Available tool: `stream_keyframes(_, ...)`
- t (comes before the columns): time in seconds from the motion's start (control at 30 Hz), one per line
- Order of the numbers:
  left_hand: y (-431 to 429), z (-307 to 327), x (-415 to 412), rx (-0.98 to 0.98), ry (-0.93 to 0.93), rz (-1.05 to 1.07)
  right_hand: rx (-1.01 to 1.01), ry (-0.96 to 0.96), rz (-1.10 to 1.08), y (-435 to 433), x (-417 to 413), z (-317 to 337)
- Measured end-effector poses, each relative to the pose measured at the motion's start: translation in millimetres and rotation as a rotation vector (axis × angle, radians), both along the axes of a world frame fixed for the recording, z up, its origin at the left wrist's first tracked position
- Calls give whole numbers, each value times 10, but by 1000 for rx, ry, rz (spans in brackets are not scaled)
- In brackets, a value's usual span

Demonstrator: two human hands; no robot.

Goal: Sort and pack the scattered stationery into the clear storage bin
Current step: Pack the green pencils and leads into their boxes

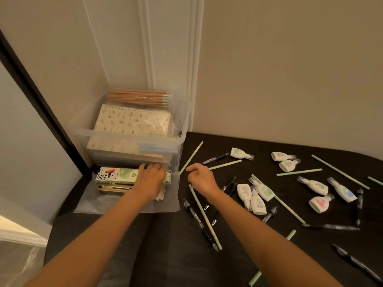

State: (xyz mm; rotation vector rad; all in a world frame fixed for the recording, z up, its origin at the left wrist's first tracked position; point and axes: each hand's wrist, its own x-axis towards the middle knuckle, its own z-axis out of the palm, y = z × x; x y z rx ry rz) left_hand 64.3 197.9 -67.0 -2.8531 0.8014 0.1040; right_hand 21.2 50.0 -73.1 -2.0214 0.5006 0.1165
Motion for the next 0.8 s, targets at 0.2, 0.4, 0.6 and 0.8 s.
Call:
stream_keyframes(0.2, -212, 141, -246, -154, -83, -73, -63, -304, 120, -145, -279, 26)
stream_keyframes(0.4, -545, 323, -658, -225, -187, -23, -221, -543, 49, -451, -822, -53)
stream_keyframes(0.6, -782, 161, -1233, -128, -171, -115, -139, -672, 78, -649, -1534, -150)
stream_keyframes(0.8, -1038, 270, -1633, -108, 26, -243, -148, -649, 74, -807, -2026, -168)
